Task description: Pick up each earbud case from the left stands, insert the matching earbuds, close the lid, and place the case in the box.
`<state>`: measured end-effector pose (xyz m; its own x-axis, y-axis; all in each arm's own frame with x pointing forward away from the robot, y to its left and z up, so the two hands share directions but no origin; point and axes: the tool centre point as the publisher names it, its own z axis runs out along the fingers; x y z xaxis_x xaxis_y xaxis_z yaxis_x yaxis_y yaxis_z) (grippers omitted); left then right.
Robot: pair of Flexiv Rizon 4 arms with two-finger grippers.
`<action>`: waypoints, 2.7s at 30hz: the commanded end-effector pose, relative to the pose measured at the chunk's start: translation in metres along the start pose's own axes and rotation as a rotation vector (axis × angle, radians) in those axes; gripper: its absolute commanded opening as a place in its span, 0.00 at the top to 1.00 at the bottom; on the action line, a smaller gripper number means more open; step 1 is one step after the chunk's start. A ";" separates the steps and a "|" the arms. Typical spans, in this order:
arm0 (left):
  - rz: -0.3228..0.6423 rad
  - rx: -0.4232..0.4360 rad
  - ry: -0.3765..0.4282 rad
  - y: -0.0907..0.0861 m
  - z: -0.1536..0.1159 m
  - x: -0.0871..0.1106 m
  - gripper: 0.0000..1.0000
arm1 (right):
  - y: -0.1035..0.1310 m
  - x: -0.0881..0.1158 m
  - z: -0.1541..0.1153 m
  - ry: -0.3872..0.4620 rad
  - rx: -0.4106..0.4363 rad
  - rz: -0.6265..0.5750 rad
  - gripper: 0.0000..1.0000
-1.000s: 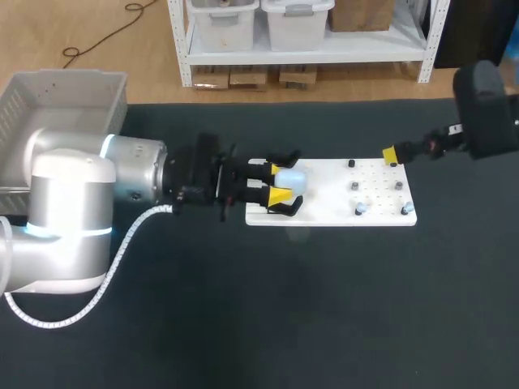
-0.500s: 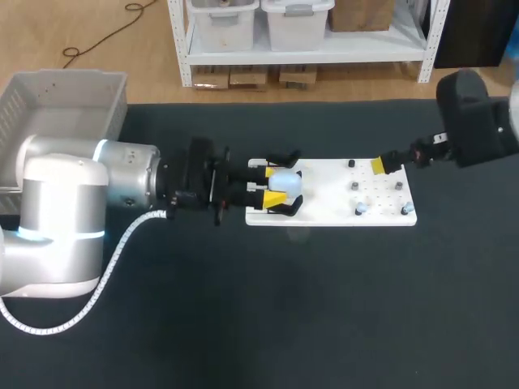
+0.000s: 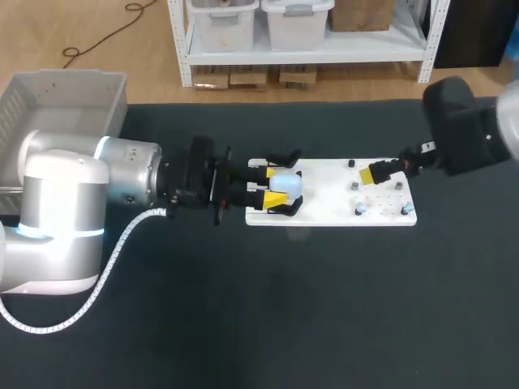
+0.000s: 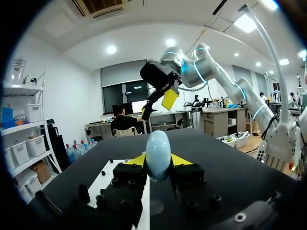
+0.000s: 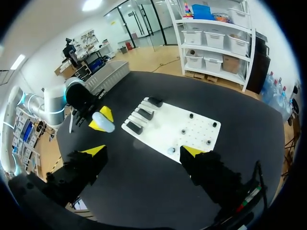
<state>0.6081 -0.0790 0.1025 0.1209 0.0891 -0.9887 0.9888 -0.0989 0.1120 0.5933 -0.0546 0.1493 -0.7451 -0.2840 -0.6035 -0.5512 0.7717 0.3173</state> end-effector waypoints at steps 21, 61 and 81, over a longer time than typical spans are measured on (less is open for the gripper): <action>0.000 0.004 0.000 0.001 0.000 0.001 1.00 | 0.063 0.003 0.027 0.038 0.005 0.035 0.00; 0.000 0.004 0.000 0.001 0.000 0.001 1.00 | 0.076 -0.001 0.080 0.104 0.013 0.065 0.00; 0.000 0.004 0.000 0.001 0.000 0.001 1.00 | 0.072 -0.004 0.085 0.112 0.017 0.077 0.00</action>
<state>0.6083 -0.0790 0.1024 0.1206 0.0898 -0.9886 0.9887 -0.1002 0.1115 0.5882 0.0493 0.1131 -0.8223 -0.2847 -0.4927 -0.4868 0.8004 0.3499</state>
